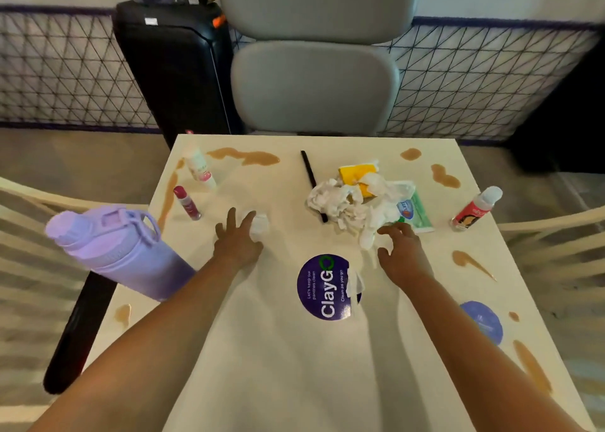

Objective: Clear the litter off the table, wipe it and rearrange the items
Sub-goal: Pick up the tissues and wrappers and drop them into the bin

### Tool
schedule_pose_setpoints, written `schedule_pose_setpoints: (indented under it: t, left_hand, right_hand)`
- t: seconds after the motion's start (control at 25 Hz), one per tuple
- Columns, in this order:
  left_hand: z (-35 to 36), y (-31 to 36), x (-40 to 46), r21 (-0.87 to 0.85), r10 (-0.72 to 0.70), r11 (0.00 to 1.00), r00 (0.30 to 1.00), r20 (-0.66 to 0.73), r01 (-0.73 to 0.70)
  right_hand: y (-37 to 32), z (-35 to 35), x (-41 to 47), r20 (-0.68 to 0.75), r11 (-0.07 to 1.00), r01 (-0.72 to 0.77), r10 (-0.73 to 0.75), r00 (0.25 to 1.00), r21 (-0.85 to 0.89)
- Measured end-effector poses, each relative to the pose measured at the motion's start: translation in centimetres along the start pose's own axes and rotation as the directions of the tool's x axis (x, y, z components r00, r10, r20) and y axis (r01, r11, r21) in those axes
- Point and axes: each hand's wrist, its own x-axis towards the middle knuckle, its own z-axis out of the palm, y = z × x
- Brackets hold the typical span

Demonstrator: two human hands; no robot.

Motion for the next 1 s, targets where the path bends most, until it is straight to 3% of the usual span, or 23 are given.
schedule_pose_setpoints:
  t: [0.16,0.28,0.36,0.48,0.6,0.8,1.0]
  left_hand:
    - [1.3,0.0,2.3,0.145,0.011,0.989,0.999,0.043,-0.017]
    - [2.6,-0.5,2.8,0.131,0.059,0.99,0.995,-0.086,-0.047]
    - [3.0,-0.7,2.5,-0.019,0.032,0.999,0.976,-0.214,-0.037]
    - [3.1,-0.5,1.5,-0.165,-0.05,0.986,0.934,-0.353,-0.01]
    - [3.5,-0.3,0.3,-0.225,-0.101,0.974,0.916,-0.388,0.012]
    - [3.1,0.5,-1.0,-0.447,-0.18,0.894,0.942,-0.283,0.036]
    - [2.2,2.6,-5.4,-0.695,-0.179,0.719,0.969,-0.169,0.012]
  right_hand:
    - [0.2,0.6,5.1,0.064,0.978,0.136,-0.128,0.99,-0.159]
    - [0.7,1.5,7.4,0.168,0.93,0.162,-0.111,0.98,-0.33]
    - [1.4,2.2,8.2,0.203,0.926,0.141,-0.072,0.977,-0.351]
    - [2.1,3.6,8.2,0.131,0.965,0.121,-0.092,0.987,-0.234]
    - [2.4,4.7,7.7,0.091,0.973,0.142,-0.127,0.988,-0.183]
    - [2.2,4.7,4.5,-0.079,0.996,0.09,-0.087,0.993,0.025]
    - [1.0,3.6,-1.6,-0.232,0.97,0.116,-0.065,0.971,0.212]
